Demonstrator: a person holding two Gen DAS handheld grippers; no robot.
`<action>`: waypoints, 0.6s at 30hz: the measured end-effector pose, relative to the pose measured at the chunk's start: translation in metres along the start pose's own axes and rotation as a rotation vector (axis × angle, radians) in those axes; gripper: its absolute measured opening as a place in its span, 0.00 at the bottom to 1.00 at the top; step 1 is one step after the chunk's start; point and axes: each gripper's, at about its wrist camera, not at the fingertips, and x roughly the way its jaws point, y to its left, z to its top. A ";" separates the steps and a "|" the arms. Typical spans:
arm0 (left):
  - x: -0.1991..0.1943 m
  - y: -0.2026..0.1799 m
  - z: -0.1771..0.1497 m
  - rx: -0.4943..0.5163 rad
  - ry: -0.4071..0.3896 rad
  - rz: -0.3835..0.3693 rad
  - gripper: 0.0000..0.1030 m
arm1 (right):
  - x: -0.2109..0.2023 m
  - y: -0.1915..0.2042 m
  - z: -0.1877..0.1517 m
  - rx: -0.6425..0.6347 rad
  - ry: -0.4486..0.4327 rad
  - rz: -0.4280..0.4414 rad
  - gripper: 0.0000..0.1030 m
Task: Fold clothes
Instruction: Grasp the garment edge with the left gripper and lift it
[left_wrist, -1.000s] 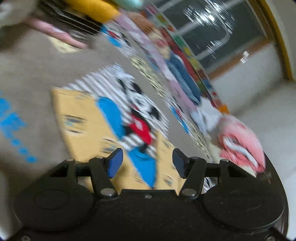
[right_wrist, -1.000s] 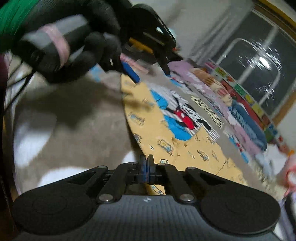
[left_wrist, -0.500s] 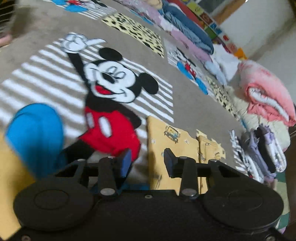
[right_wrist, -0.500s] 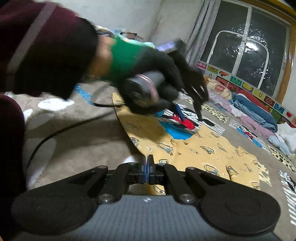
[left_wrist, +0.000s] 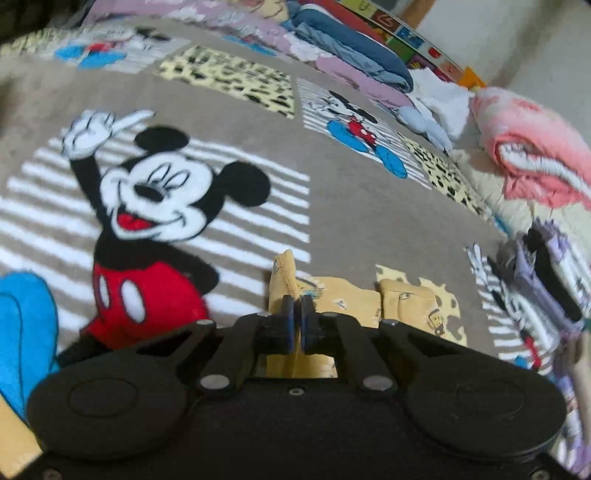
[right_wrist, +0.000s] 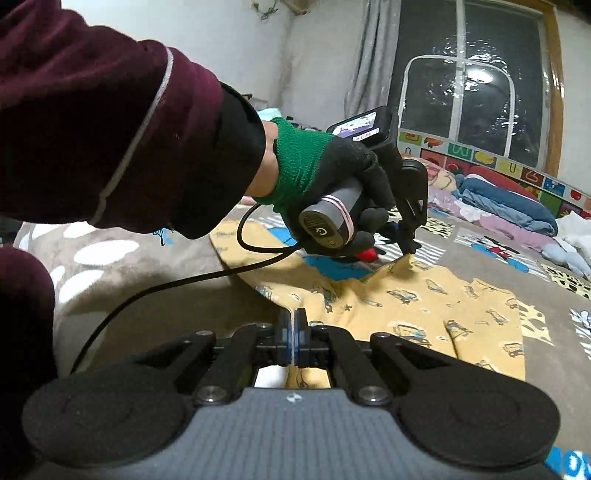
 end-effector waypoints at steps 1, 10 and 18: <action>-0.001 -0.006 0.001 0.017 -0.005 0.011 0.00 | -0.002 -0.003 -0.001 0.013 -0.001 -0.003 0.02; 0.007 -0.037 -0.002 0.081 -0.007 0.049 0.00 | -0.019 -0.031 -0.011 0.127 -0.011 -0.034 0.02; 0.026 -0.065 -0.010 0.106 0.006 0.052 0.00 | -0.032 -0.051 -0.022 0.213 -0.014 -0.061 0.02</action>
